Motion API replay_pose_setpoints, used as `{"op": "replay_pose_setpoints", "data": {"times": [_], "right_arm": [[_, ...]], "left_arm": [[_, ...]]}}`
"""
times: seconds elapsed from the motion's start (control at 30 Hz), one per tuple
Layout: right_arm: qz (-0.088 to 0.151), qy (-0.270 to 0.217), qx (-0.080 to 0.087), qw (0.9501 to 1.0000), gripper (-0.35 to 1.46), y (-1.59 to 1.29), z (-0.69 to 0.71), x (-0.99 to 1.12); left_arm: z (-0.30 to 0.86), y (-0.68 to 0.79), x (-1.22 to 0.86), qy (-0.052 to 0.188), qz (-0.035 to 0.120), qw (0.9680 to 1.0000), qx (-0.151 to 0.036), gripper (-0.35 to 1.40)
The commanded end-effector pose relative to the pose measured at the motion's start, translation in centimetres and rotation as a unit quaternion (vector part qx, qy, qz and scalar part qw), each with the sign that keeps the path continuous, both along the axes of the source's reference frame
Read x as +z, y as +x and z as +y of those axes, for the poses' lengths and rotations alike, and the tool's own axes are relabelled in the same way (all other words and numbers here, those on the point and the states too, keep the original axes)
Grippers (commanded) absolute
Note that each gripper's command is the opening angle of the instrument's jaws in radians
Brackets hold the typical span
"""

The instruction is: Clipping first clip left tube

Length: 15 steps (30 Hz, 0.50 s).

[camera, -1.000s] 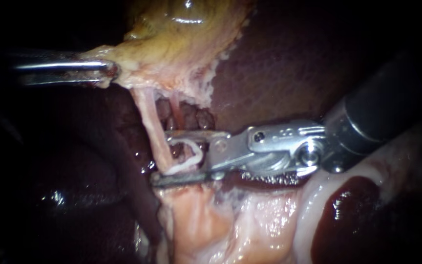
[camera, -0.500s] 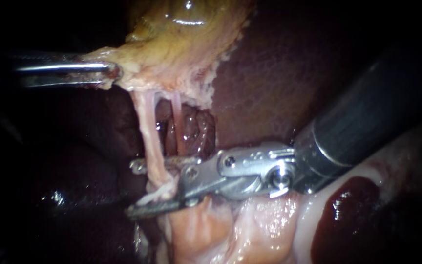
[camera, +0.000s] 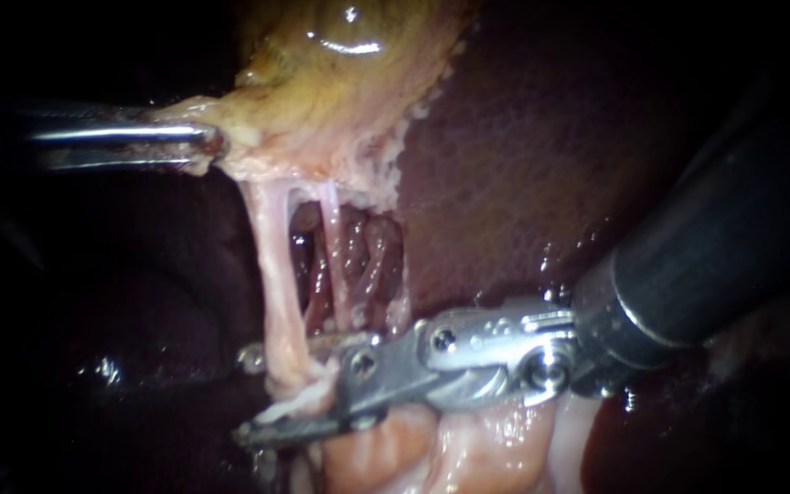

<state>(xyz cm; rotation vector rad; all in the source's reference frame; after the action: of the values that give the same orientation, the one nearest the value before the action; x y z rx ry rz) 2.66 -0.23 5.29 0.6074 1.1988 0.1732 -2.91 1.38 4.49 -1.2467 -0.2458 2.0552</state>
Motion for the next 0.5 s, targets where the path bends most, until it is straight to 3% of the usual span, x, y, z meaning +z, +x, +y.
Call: {"op": "replay_pose_setpoints", "data": {"times": [0.03,0.5], "right_arm": [[0.000,0.000,0.000,1.0000,0.13,-0.01,0.00,0.01],[-0.003,0.008,0.001,1.0000,-0.34,-0.05,0.01,0.03]], "left_arm": [[0.00,0.00,0.00,0.000,0.000,1.0000,0.000,-0.35],[0.01,0.01,0.01,0.000,0.000,1.0000,0.000,-0.35]]}}
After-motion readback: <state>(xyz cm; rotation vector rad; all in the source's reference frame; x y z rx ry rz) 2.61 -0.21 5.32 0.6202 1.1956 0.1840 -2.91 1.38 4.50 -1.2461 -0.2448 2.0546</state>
